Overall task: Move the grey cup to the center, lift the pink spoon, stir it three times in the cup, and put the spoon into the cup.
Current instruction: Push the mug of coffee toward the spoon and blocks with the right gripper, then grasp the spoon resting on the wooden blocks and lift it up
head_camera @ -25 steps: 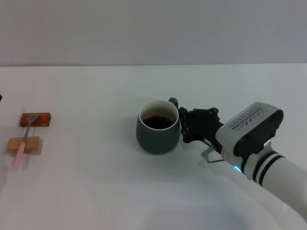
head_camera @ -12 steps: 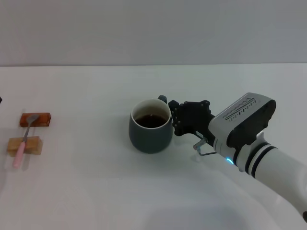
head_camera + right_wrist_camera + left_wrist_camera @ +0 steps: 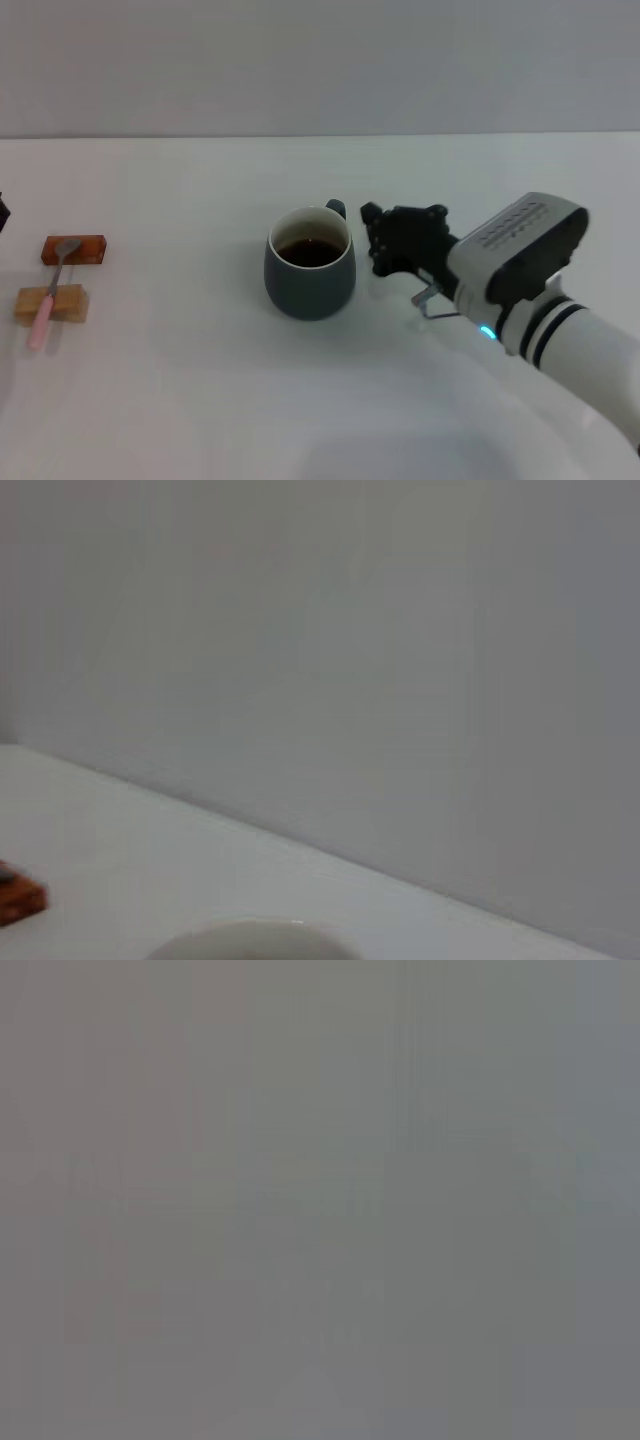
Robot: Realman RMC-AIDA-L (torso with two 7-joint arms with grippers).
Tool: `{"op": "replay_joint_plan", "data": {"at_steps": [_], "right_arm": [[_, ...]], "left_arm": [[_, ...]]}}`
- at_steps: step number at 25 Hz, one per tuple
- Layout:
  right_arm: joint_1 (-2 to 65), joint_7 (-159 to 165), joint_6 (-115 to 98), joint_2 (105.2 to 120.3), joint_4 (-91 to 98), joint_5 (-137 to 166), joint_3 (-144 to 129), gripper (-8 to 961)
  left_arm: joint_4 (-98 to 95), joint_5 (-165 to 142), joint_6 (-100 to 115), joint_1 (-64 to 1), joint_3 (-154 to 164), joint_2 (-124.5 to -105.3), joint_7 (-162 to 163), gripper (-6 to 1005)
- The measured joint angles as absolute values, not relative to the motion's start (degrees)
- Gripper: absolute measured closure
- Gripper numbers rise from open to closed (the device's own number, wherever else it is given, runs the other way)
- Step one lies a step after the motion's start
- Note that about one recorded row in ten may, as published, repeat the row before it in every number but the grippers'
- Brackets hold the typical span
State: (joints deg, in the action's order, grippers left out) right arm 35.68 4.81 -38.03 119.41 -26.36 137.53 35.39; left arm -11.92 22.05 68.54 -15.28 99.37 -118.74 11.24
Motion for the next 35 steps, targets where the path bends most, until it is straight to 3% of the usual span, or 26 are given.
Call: {"op": "replay_joint_plan", "data": {"at_steps": [21,29,35], "right_arm": [[34.93,4.37,-53.71,119.1,-15.1,137.36,42.21,954],[35.67,4.33,-52.9,119.09,-14.0,137.41,42.19,954],[36.12,4.3,-52.03,119.09,-13.72,137.57,42.18,954]], "left_arm": [[-14.91,22.49,71.68,-11.35,108.68,-118.74,11.1,218],[-18.75,22.58,70.16,-8.14,110.4,-118.91,10.8,220],[-29.23,22.7,63.09,-1.56,110.99,-118.83,5.31,222]]}}
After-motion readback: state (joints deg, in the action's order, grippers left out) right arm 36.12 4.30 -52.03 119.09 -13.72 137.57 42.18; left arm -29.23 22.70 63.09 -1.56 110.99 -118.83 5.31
